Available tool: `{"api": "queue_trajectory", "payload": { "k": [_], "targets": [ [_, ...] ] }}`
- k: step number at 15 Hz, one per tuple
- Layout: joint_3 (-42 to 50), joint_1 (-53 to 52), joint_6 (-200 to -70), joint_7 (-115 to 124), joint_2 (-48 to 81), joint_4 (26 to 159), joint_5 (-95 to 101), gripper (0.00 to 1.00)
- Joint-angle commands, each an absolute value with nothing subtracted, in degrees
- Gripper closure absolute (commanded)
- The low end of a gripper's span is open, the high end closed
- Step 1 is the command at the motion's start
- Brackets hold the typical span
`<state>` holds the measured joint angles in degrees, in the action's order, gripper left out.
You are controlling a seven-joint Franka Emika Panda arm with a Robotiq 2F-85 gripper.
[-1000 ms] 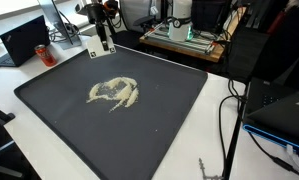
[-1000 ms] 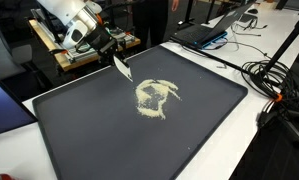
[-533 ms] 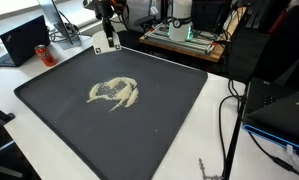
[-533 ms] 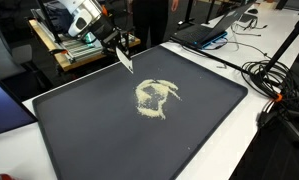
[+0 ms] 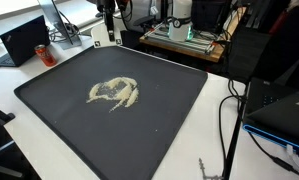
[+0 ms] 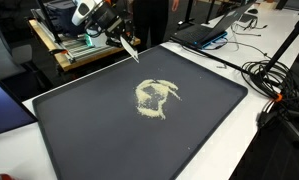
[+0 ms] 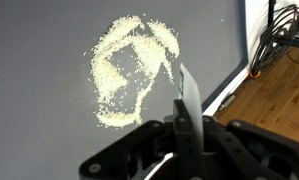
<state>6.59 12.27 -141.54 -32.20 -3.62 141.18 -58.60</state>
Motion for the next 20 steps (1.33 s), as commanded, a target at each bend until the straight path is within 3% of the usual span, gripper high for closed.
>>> {"api": "queue_trajectory", "payload": {
  "k": [1, 20],
  "targets": [
    [6.9, 10.0, -142.9, -30.2, -6.9, 142.9, -57.1, 0.99],
    [0.6, 2.8, -144.1, -9.2, -6.0, 134.2, -0.1, 0.99]
  ]
}}
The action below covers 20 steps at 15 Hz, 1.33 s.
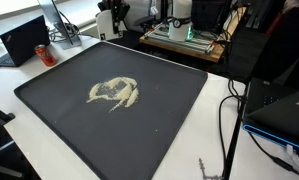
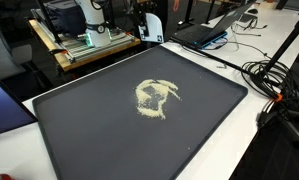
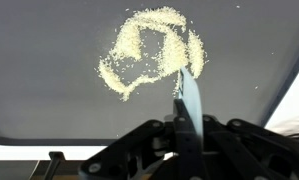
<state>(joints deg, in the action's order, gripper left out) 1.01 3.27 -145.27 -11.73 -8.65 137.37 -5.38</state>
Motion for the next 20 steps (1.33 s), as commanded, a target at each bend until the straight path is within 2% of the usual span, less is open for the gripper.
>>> {"api": "queue_trajectory", "payload": {
  "k": [1, 5, 9, 20],
  "targets": [
    [0.5, 2.7, -144.4, -8.9, -4.9, 133.6, 1.4, 0.99],
    [0.3, 2.8, -145.7, -6.9, 0.2, 131.8, 8.7, 0.99],
    [0.8, 2.4, -146.4, -16.0, 4.8, 130.5, 14.5, 0.99],
    [-1.3, 8.7, -147.8, -54.5, 18.2, 125.6, 6.8, 0.99]
  ]
}}
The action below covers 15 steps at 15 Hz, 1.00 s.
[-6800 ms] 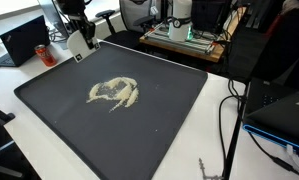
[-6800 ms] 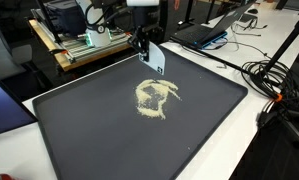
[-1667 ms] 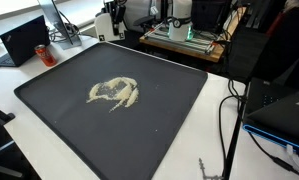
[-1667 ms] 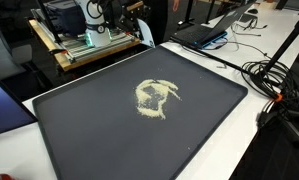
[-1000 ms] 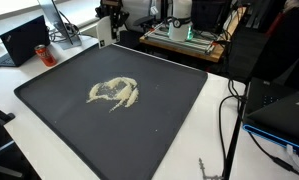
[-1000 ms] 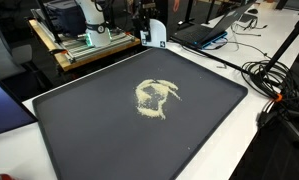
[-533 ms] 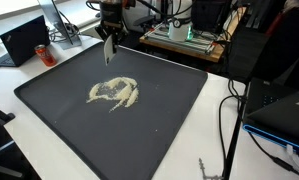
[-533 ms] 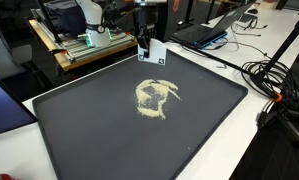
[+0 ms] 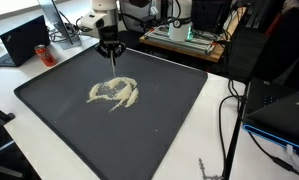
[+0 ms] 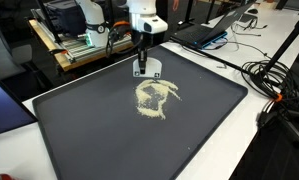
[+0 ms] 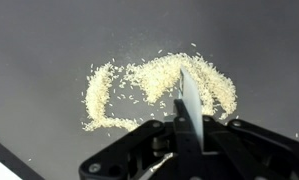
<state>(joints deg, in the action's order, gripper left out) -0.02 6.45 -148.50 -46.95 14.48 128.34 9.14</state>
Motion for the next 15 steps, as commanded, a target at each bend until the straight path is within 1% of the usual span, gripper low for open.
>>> {"api": "queue_trajectory", "payload": {
  "k": [1, 15],
  "targets": [
    [-1.5, 9.2, -147.5, -56.2, 19.4, 125.0, 6.6, 0.99],
    [-2.8, 11.7, -144.3, -62.7, 29.7, 117.4, 6.3, 0.99]
  ]
}}
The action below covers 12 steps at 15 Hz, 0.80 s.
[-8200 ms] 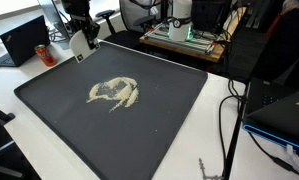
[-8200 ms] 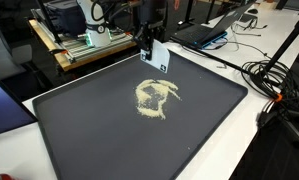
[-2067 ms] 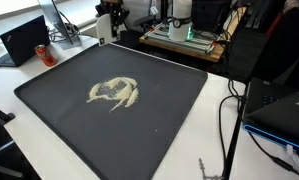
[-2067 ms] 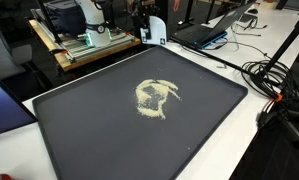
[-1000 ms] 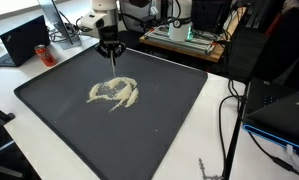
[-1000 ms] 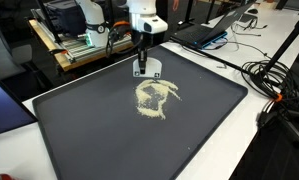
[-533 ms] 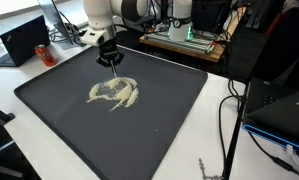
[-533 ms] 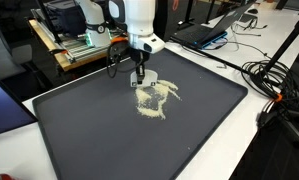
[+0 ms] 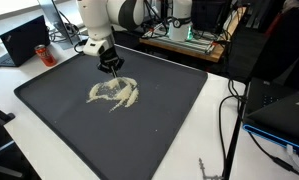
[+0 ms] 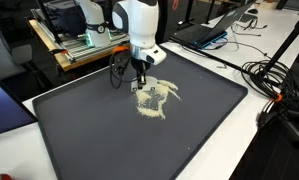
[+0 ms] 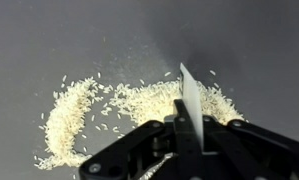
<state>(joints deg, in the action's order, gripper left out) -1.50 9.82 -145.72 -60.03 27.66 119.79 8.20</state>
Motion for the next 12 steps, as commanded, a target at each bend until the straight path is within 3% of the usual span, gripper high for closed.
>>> {"api": "queue_trajectory", "payload": {
  "k": [1, 12],
  "targets": [
    [-2.9, 12.1, -144.3, -63.0, 30.1, 117.2, 6.2, 0.99],
    [-3.9, 15.1, -144.5, -64.1, 32.6, 113.7, 0.2, 0.99]
  ]
}}
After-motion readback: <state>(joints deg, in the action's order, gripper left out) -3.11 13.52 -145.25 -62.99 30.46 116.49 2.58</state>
